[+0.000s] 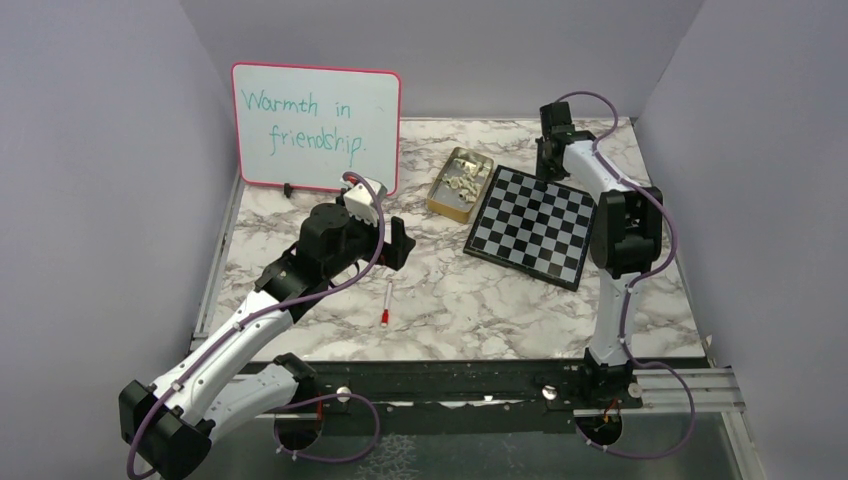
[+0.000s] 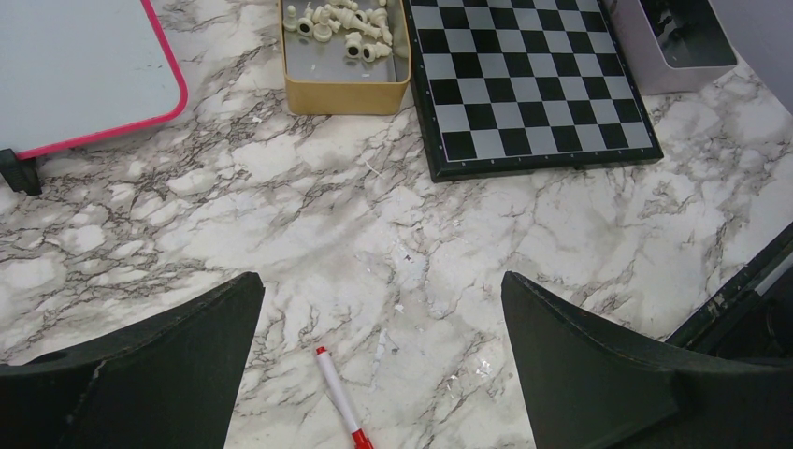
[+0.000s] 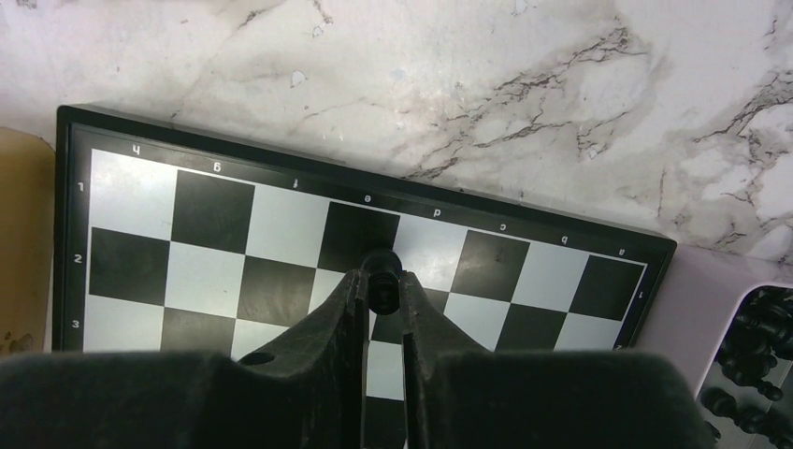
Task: Set up the chess pieces on the board
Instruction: Place the chess piece on the chessboard.
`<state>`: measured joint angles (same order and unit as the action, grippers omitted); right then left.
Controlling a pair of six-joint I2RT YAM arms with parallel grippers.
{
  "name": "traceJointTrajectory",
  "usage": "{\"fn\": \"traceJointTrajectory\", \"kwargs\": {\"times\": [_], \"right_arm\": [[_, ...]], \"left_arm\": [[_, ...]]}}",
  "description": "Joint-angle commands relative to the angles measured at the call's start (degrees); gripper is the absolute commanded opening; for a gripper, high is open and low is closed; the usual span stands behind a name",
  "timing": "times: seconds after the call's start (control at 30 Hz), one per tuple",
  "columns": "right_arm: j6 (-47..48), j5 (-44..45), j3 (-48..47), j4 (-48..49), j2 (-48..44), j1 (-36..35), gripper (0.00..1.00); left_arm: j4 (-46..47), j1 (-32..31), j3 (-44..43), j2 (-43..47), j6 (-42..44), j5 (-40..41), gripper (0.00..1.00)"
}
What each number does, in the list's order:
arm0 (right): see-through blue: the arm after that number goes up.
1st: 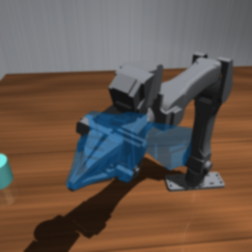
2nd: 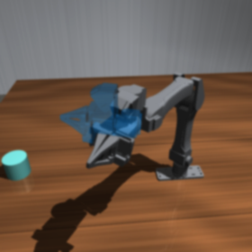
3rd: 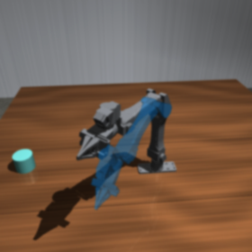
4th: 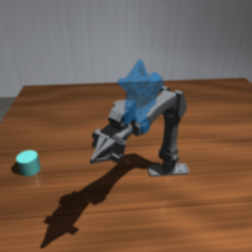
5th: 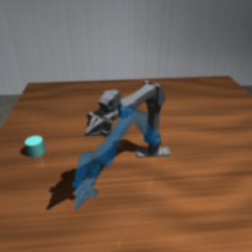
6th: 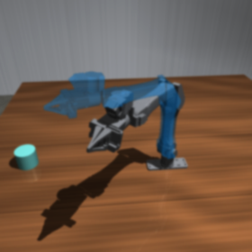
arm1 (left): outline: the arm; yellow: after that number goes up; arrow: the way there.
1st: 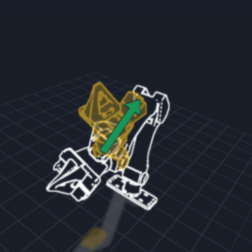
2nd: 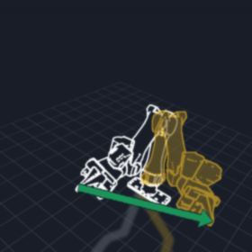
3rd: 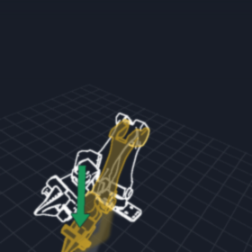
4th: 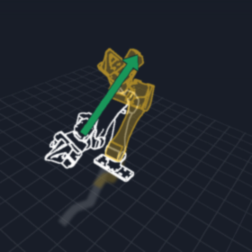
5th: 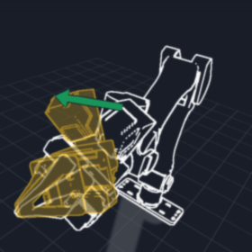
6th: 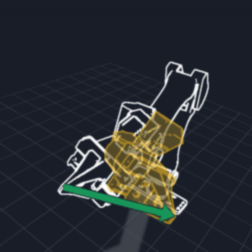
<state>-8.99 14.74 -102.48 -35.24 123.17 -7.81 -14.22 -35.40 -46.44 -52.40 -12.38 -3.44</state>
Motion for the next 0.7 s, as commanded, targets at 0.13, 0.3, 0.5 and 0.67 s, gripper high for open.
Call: {"fn": "traceJointTrajectory", "kwargs": {"times": [0.13,0.3,0.5,0.67], "right_arm": [[-0.7,-0.5,-3.8,-1.1,1.8,-0.2,0.20],[-1.0,-1.0,-5.6,-2.2,3.2,-0.2,0.20],[-1.8,-1.5,-6.4,-2.8,4.4,-0.2,0.21],[-2.2,-1.7,-5.3,-2.7,4.9,-0.2,0.25]], "left_arm": [[1.4,-0.5,0.5,0.9,0.4,0.7,0.99],[1.6,-0.5,0.6,0.6,0.5,1.1,0.99],[1.5,-0.5,0.4,0.6,0.4,0.5,0.99],[1.5,-0.5,0.6,2.1,0.7,1.6,0.99]]}}
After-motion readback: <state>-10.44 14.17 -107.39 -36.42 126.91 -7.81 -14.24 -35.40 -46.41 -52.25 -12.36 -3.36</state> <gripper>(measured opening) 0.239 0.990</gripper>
